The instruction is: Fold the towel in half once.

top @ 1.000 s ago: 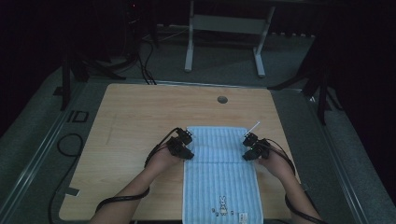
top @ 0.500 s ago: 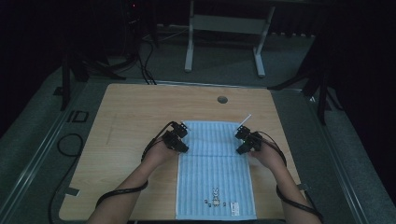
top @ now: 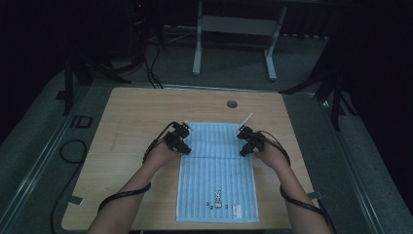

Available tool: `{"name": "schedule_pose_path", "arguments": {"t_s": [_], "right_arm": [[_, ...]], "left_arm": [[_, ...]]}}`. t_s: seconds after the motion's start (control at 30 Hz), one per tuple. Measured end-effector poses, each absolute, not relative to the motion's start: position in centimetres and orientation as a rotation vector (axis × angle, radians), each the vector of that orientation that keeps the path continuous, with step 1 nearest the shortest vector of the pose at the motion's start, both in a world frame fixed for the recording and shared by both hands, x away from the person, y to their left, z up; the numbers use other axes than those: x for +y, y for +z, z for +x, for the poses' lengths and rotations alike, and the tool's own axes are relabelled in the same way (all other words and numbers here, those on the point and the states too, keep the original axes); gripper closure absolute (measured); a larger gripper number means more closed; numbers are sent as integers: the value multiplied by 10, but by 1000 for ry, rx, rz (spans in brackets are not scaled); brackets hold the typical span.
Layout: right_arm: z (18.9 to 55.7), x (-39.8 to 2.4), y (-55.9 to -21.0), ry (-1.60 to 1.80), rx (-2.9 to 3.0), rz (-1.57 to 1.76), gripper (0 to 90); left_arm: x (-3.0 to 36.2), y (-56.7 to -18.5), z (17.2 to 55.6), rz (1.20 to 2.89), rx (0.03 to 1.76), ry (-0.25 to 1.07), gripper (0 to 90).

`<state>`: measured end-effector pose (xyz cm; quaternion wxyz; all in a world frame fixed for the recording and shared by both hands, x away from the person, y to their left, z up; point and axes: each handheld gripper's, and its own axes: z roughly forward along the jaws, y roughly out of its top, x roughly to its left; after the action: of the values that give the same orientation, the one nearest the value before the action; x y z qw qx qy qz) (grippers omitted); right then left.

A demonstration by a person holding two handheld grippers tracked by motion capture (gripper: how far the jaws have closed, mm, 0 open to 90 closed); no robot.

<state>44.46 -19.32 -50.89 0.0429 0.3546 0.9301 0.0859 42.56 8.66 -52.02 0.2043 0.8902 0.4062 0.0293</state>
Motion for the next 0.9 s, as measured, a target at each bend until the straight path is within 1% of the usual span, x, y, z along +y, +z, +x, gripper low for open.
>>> {"name": "schedule_pose_path", "arguments": {"t_s": [0.1,0.23,0.27,0.3,0.4,0.47,0.57,0.6,0.7,0.77,0.9], "right_arm": [[447,-200,-494,313,2808,1105,723],[462,-211,-474,369,2743,1162,698],[468,-213,-470,373,2730,1182,691],[468,-213,-470,373,2730,1182,691],[489,-216,-466,357,2697,1243,673],[499,-215,-469,332,2685,1281,659],[512,-214,-473,323,2668,1328,643],[517,-213,-476,316,2665,1342,621],[527,-213,-484,314,2652,1392,598],[532,-214,-490,296,2645,1427,568],[538,-214,-495,312,2627,1464,549]], "left_arm": [[90,-510,429,2485,1146,127,622],[95,-498,444,2437,1204,166,583],[95,-497,448,2430,1210,169,544],[95,-497,448,2430,1210,169,533],[96,-491,468,2398,1249,204,529],[97,-490,476,2382,1261,201,514],[96,-491,490,2362,1282,216,514],[95,-492,494,2355,1293,218,514],[94,-500,502,2318,1315,191,514],[92,-510,506,2337,1333,199,514],[92,-520,512,2347,1356,192,514]]}}
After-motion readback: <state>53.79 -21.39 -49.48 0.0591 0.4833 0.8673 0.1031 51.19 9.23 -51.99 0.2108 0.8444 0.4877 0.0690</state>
